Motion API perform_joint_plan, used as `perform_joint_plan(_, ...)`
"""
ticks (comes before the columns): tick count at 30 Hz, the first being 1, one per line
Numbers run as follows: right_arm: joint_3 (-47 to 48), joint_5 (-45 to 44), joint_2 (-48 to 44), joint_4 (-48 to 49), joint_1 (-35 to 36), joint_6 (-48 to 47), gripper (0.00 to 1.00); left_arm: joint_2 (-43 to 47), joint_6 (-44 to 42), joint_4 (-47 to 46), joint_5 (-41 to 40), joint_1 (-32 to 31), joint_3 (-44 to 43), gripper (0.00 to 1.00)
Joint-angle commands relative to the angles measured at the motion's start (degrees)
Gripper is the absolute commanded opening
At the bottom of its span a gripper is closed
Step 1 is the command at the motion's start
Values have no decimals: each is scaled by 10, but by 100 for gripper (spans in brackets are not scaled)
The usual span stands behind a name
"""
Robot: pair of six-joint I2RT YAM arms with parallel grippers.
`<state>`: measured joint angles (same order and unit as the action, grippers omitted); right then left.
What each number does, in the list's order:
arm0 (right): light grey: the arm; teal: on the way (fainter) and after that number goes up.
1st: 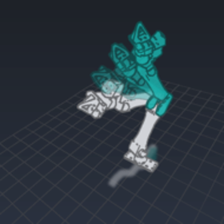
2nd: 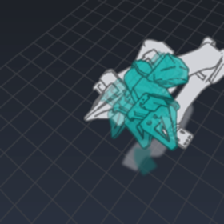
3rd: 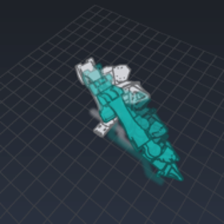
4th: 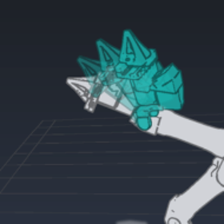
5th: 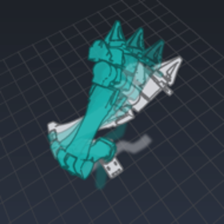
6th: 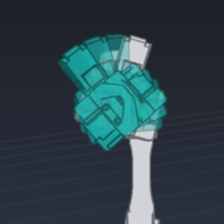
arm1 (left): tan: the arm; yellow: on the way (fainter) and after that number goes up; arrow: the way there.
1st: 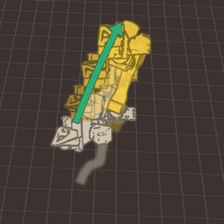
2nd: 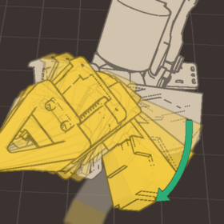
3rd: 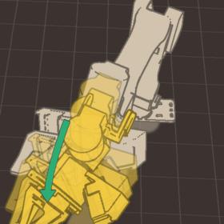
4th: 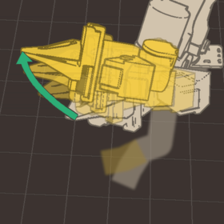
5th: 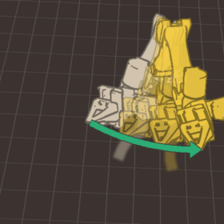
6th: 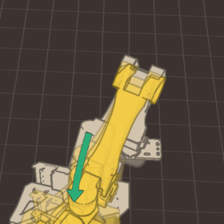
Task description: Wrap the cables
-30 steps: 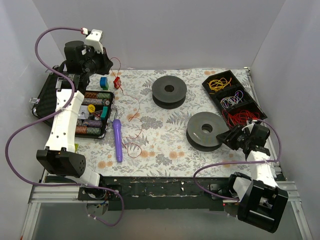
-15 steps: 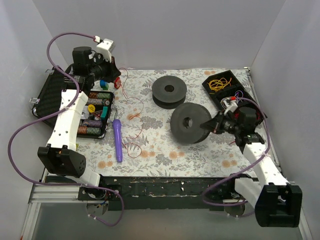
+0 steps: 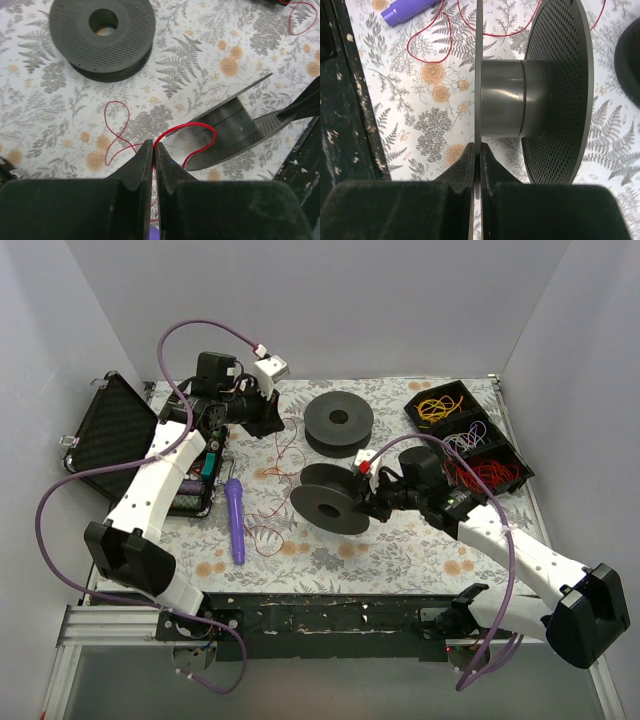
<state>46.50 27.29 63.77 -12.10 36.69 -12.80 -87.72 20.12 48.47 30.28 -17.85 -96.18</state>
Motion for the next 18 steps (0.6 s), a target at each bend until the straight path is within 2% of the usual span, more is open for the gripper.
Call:
perform_joint_plan(1, 17, -39, 3, 15, 35, -93, 1, -13, 40, 28, 51, -6, -11, 0)
perform_joint_plan(8, 29, -76, 30, 1, 60, -143, 1, -10, 188, -44, 33, -7, 3, 0)
perform_joint_plan(16, 22, -71, 22, 11, 60, -159, 38, -5, 266, -80, 25, -6, 33, 0)
perform_joint_plan(18, 23, -65, 22, 15, 60, -159, 43, -6, 279, -86, 28, -6, 39, 0)
